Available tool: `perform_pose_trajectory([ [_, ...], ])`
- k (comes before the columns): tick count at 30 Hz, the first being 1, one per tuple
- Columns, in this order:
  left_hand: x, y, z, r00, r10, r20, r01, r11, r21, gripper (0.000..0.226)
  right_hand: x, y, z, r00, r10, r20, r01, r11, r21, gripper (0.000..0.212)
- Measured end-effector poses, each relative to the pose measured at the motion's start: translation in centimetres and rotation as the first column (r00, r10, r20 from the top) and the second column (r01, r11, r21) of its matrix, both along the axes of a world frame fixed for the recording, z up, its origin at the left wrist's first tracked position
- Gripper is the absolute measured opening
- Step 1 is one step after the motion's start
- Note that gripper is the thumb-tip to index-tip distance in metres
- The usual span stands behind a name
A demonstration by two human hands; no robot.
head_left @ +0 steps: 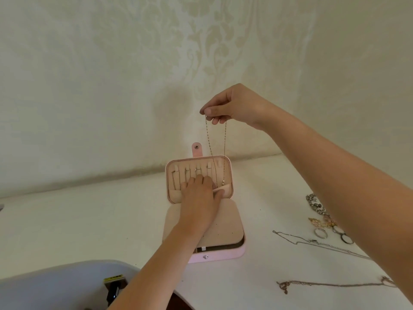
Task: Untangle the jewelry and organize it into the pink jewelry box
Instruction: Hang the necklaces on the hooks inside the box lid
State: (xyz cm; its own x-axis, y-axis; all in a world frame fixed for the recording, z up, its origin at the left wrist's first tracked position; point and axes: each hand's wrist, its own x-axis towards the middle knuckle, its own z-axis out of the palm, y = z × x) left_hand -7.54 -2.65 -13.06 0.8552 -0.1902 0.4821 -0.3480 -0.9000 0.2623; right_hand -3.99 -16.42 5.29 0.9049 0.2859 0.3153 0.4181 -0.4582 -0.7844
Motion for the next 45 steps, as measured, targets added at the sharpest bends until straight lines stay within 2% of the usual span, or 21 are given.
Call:
perform_pose_trajectory([
  [6,0.0,0.0,-0.1,1.0,-0.008,0.014,0.008,1.0,-0.004,0.027,0.2,-0.4,-0.7,0.999,-0.033,0.023,0.033,0.999,0.013,0.017],
  [14,-0.2,0.1,0.0,0.998,-0.014,0.058,0.016,1.0,-0.023,0.026,-0.3,-0.8,-2.5,0.996,-0.077,0.05,0.079,0.996,-0.045,0.017],
  [20,-0.2,0.1,0.0,0.999,-0.005,0.048,0.006,1.0,-0.01,0.028,-0.2,-1.4,-4.3,0.986,-0.149,0.072,0.145,0.988,0.054,0.009],
  [26,-0.3,0.0,0.0,0.998,-0.007,0.063,0.008,1.0,-0.015,0.027,-0.7,-1.0,-6.5,0.983,-0.149,0.109,0.156,0.986,-0.059,0.009],
  [33,-0.2,-0.1,-0.1,0.997,-0.001,0.078,0.003,1.0,-0.024,0.025,-1.4,0.1,-9.0,0.929,-0.165,0.332,0.247,0.944,-0.221,0.009],
  [39,-0.2,0.0,-0.1,0.997,0.001,0.072,0.0,1.0,-0.008,0.026,-1.2,0.2,-12.1,0.785,-0.163,0.598,0.421,0.848,-0.321,0.002],
  [45,-0.2,-0.1,0.0,0.998,0.005,0.063,-0.005,1.0,0.013,0.029,-1.0,0.5,-13.5,0.773,-0.243,0.586,0.5,0.802,-0.327,0.004],
])
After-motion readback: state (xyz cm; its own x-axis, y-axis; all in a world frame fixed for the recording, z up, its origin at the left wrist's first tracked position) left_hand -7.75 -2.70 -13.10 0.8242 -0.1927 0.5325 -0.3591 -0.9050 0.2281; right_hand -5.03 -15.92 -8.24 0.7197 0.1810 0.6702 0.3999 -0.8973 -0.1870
